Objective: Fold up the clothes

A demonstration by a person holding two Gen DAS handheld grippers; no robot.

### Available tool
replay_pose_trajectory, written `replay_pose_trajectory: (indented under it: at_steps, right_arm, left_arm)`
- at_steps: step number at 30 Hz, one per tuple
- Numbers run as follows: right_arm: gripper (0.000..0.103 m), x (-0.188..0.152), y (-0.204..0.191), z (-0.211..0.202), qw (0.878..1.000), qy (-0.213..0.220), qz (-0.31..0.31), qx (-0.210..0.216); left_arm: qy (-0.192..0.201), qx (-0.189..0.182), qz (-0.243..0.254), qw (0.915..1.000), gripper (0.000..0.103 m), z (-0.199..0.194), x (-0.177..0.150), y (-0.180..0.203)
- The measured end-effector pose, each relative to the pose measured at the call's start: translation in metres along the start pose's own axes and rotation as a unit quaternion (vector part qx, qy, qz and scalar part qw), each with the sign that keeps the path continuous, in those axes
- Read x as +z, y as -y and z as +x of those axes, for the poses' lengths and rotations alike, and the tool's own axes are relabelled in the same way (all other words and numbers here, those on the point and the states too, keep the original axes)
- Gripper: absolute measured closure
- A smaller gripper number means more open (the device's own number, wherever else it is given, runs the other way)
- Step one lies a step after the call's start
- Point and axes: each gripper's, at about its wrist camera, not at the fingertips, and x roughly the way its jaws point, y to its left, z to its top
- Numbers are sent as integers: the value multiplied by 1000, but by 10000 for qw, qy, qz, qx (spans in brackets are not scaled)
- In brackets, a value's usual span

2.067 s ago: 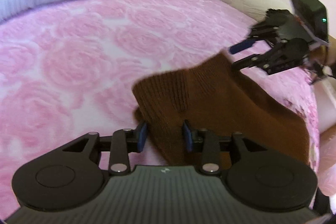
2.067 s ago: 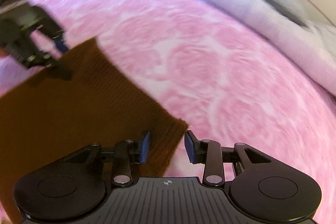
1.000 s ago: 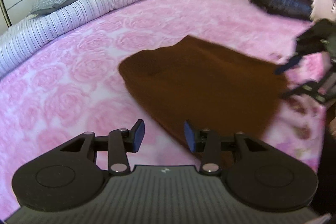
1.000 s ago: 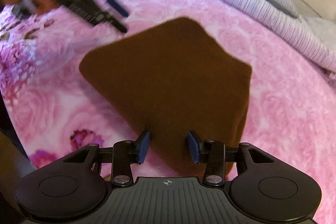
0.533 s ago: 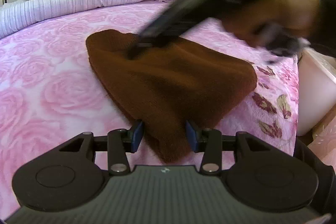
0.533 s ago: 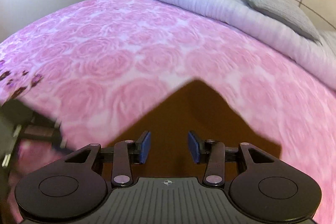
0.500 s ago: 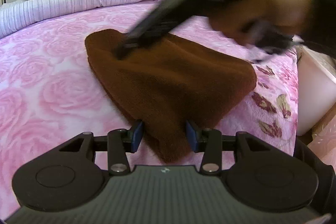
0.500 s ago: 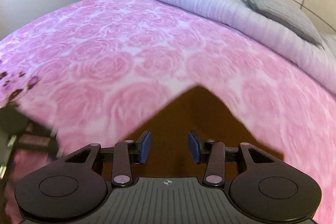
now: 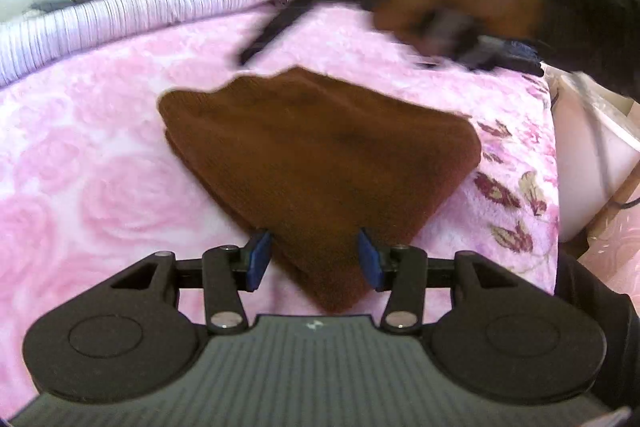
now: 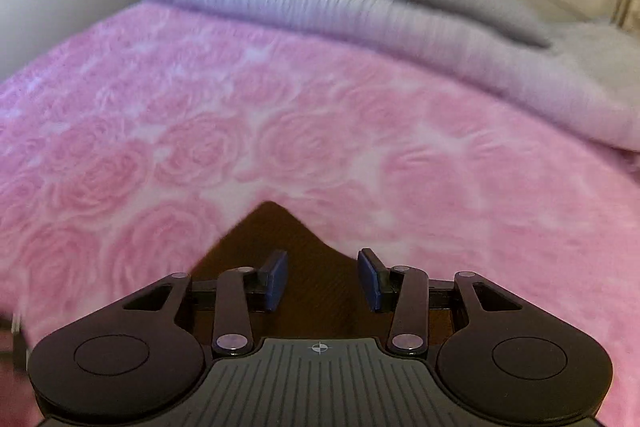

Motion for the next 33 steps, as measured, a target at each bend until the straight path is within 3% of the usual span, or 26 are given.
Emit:
replay_pose_trajectory:
  at_steps: [4, 6, 9, 13, 15, 17, 18, 19, 21, 23, 26, 29, 33]
  right_arm:
    - [51, -61, -7, -79, 9996, 240, -127, 103]
    - [44, -96, -31, -106, 9977, 230, -601, 196]
    - [37, -141, -78, -120, 9880, 181, -1532, -51]
    - [37, -182, -135, -91, 9535, 37, -2948, -620]
    - [38, -188, -141, -75, 9381, -55, -3334, -932]
    - [42, -192, -145, -59, 9214, -140, -3677, -1251]
    - [64, -194, -147, -52, 9121, -182, -3845, -1409]
    - [77, -197, -149, -44, 9023, -224, -4011, -1567]
    - [83, -200, -148, -37, 8887, -227, -4247, -1713]
    - [85, -200, -138, -51, 8798, -55, -4440, -1696]
    - [85, -204, -108, -79, 8511, 96, -4910, -1855]
    - [85, -219, -60, -89, 8334, -275, -5150, -1985]
    - [81, -244, -20, -85, 8306, -861, -5120, -2012]
  left_arm:
    - [16, 410, 589, 9974, 53, -18, 1, -7]
    - [-78, 625, 926, 9937, 43, -21, 2, -8]
    - [-214, 809, 1260, 9885, 41, -23, 4, -7]
    - [-213, 854, 1482, 9850, 37, -23, 9, 2]
    - [-171, 829, 1680, 9822, 22, -20, 8, 9]
    - [-111, 824, 2031, 9756, 18, -18, 4, 17]
    - [-124, 848, 2240, 9708, 18, -16, 1, 21]
    - [-193, 874, 2472, 9648, 18, -11, -2, 25]
    - [-265, 934, 2889, 9524, 18, -2, -7, 31]
    - [-315, 1011, 3339, 9366, 18, 8, -13, 36]
    - [-315, 1159, 4023, 9076, 18, 25, -18, 45]
    - [-219, 1187, 4507, 8845, 18, 42, -19, 51]
    - [-119, 1063, 4976, 8608, 18, 66, -17, 60]
